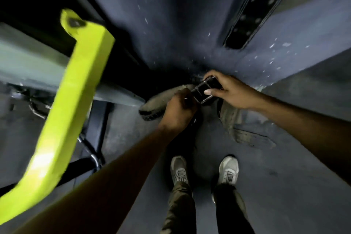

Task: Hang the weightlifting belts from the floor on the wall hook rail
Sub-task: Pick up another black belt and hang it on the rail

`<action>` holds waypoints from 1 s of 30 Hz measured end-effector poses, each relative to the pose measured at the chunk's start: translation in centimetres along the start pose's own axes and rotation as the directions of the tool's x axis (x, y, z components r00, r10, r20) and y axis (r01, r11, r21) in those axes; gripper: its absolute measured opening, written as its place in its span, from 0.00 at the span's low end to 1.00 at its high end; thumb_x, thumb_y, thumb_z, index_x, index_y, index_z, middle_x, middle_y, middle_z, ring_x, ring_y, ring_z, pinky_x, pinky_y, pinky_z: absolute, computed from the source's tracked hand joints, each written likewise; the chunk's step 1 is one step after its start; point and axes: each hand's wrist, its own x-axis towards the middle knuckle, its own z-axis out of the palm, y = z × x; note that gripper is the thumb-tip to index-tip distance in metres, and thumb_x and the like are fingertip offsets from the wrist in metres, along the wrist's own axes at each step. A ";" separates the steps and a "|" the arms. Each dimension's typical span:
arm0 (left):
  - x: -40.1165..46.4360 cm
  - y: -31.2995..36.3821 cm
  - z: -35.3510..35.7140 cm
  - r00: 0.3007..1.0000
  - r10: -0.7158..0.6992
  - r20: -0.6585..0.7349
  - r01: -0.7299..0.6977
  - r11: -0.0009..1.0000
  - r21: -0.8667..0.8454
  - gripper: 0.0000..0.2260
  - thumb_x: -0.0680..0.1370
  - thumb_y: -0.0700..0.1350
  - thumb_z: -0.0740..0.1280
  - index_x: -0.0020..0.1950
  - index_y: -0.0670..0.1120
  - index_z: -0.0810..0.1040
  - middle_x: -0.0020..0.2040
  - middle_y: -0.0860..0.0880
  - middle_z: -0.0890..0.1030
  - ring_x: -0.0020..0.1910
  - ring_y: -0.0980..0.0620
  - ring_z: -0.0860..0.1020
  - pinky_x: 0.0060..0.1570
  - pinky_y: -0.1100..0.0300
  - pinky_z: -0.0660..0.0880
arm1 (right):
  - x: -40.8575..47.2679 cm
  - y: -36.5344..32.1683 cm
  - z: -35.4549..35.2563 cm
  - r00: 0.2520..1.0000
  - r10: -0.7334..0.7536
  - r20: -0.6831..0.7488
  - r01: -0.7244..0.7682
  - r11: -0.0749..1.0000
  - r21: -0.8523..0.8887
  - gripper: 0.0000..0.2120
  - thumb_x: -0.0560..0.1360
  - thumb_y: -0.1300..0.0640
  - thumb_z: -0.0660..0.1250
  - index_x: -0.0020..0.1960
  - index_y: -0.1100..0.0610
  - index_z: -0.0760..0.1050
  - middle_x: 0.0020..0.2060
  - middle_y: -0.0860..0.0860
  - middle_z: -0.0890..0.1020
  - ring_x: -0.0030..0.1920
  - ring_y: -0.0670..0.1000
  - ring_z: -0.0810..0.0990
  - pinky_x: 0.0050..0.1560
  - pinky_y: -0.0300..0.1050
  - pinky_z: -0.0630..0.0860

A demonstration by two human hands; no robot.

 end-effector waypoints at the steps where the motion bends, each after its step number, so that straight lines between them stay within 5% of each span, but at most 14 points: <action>1: -1.5 2.0 -1.0 1.000 0.029 -0.001 -0.029 0.997 -0.076 0.07 0.75 0.29 0.71 0.50 0.35 0.75 0.39 0.47 0.86 0.36 0.55 0.83 0.36 0.57 0.80 | -1.1 -2.6 -1.0 0.999 -0.011 -0.034 0.012 0.999 0.030 0.13 0.81 0.59 0.70 0.63 0.54 0.71 0.49 0.48 0.79 0.48 0.36 0.76 0.54 0.33 0.71; 3: -4.6 5.8 -2.6 0.996 0.089 -0.013 -0.090 0.969 -0.231 0.15 0.70 0.27 0.73 0.46 0.39 0.70 0.33 0.51 0.80 0.31 0.58 0.78 0.32 0.63 0.75 | -3.6 -7.5 -2.7 0.994 -0.040 -0.105 0.049 0.995 0.087 0.14 0.81 0.60 0.70 0.64 0.57 0.72 0.51 0.50 0.79 0.50 0.42 0.76 0.56 0.36 0.72; 5: -7.5 9.4 -3.7 0.990 0.135 -0.035 -0.139 0.938 -0.316 0.17 0.68 0.27 0.71 0.48 0.41 0.68 0.37 0.43 0.77 0.37 0.50 0.77 0.38 0.57 0.75 | -6.2 -11.7 -4.3 0.981 -0.066 -0.184 0.092 0.985 0.142 0.13 0.80 0.62 0.70 0.62 0.58 0.72 0.49 0.49 0.79 0.49 0.42 0.75 0.55 0.36 0.72; 7: -10.0 12.2 -4.2 0.984 0.173 -0.045 -0.177 0.914 -0.365 0.18 0.71 0.23 0.68 0.53 0.40 0.68 0.39 0.46 0.79 0.37 0.52 0.79 0.38 0.57 0.78 | -8.8 -15.2 -5.8 0.964 -0.063 -0.257 0.113 0.976 0.185 0.12 0.80 0.62 0.69 0.60 0.56 0.71 0.46 0.47 0.78 0.48 0.43 0.75 0.54 0.40 0.72; 10: -13.1 16.2 -4.1 0.965 0.259 -0.035 -0.257 0.914 -0.315 0.17 0.76 0.25 0.68 0.60 0.39 0.68 0.45 0.51 0.80 0.43 0.58 0.81 0.43 0.66 0.79 | -12.8 -19.9 -8.3 0.930 -0.059 -0.363 0.152 0.960 0.234 0.10 0.80 0.60 0.68 0.59 0.56 0.71 0.45 0.46 0.78 0.47 0.41 0.76 0.54 0.39 0.73; 14: -17.2 22.3 -3.5 0.924 0.381 0.029 -0.356 0.887 -0.294 0.20 0.77 0.32 0.72 0.61 0.47 0.67 0.56 0.45 0.77 0.55 0.55 0.81 0.53 0.62 0.79 | -18.4 -26.4 -12.4 0.857 -0.076 -0.509 0.238 0.935 0.261 0.11 0.79 0.57 0.68 0.58 0.52 0.70 0.47 0.46 0.80 0.49 0.42 0.78 0.56 0.41 0.75; 19: -24.4 31.7 -1.6 0.840 0.541 0.039 -0.488 0.784 -0.384 0.19 0.79 0.45 0.71 0.68 0.56 0.70 0.67 0.50 0.81 0.68 0.52 0.79 0.65 0.56 0.76 | -26.6 -36.3 -16.9 0.710 -0.204 -0.674 0.403 0.903 0.150 0.16 0.79 0.57 0.67 0.65 0.50 0.70 0.51 0.41 0.81 0.53 0.44 0.81 0.58 0.46 0.80; 23: -30.0 39.7 -1.8 0.744 0.667 -0.044 -0.641 0.694 -0.327 0.14 0.82 0.46 0.65 0.68 0.54 0.76 0.63 0.54 0.84 0.65 0.55 0.80 0.70 0.52 0.75 | -31.8 -44.0 -20.3 0.609 -0.296 -0.736 0.458 0.889 0.021 0.16 0.77 0.53 0.67 0.65 0.50 0.72 0.52 0.45 0.83 0.54 0.48 0.82 0.63 0.59 0.79; 26: -33.3 44.2 -2.8 0.679 0.731 -0.067 -0.715 0.638 -0.285 0.14 0.83 0.42 0.64 0.68 0.48 0.76 0.63 0.52 0.83 0.65 0.57 0.79 0.72 0.53 0.72 | -35.3 -47.8 -22.9 0.596 -0.392 -0.701 0.497 0.866 -0.061 0.24 0.76 0.50 0.70 0.71 0.49 0.71 0.58 0.46 0.83 0.58 0.45 0.82 0.66 0.50 0.77; 30: -36.4 48.3 -3.8 0.654 0.757 -0.016 -0.724 0.619 -0.303 0.13 0.83 0.40 0.64 0.68 0.44 0.76 0.67 0.42 0.82 0.69 0.44 0.78 0.74 0.44 0.70 | -39.1 -51.4 -25.6 0.518 -0.532 -0.670 0.377 0.845 -0.380 0.34 0.74 0.46 0.77 0.76 0.47 0.69 0.66 0.43 0.80 0.64 0.40 0.80 0.66 0.33 0.72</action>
